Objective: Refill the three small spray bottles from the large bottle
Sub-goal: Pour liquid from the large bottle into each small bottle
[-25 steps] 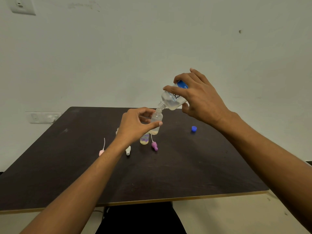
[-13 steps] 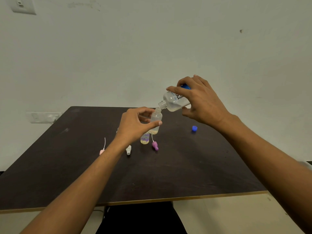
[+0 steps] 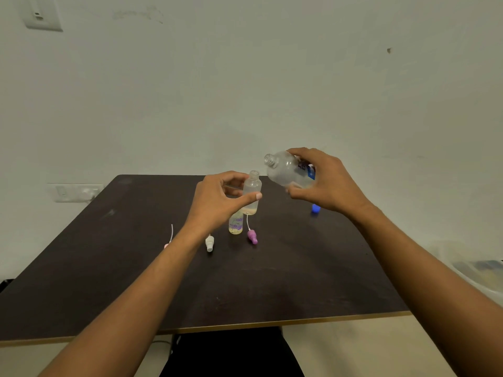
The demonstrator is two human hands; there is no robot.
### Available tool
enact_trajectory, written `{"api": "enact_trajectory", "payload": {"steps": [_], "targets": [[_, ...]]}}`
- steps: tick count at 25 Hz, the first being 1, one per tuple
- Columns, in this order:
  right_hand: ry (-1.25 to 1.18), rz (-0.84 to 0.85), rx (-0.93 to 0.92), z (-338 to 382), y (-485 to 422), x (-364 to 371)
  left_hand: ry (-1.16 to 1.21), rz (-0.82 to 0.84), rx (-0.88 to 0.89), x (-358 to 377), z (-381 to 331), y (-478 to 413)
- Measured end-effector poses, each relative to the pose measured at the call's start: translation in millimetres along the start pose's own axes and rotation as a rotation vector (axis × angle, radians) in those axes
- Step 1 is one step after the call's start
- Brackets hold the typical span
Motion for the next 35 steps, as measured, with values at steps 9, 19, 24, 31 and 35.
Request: {"api": "enact_trajectory", "payload": {"steps": [9,19,24,31,35], "targets": [[-0.397,-0.068,0.254,-32.9,19.1,9.6,0.020,-0.002,-0.005,-2.9,-1.4,-1.3],[-0.431,-0.066,0.244,-39.4,26.1,11.9,0.029,-0.007,-0.011,-5.9,4.6,-1.8],[-0.454,-0.066,0.236,-43.4,28.3,16.1,-0.026,-0.033,-0.030,-29.9,15.5,4.7],[-0.506,-0.063,0.206,-34.6,31.0,24.9,-0.105,-0.171,-0.151,-105.2,68.1,26.4],[-0.516,-0.058,0.217,-34.1,33.4,31.5,-0.162,-0.252,-0.248,-142.1,110.1,41.7]]}}
Point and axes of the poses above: each hand's wrist, its own y-axis away from the middle knuckle, its own x-axis out of the palm, z = x × y, the point moved 9 cm from there along -y, towards the middle knuckle, and after that the axes turned 2 degrees about x, right-handed, at the moved point
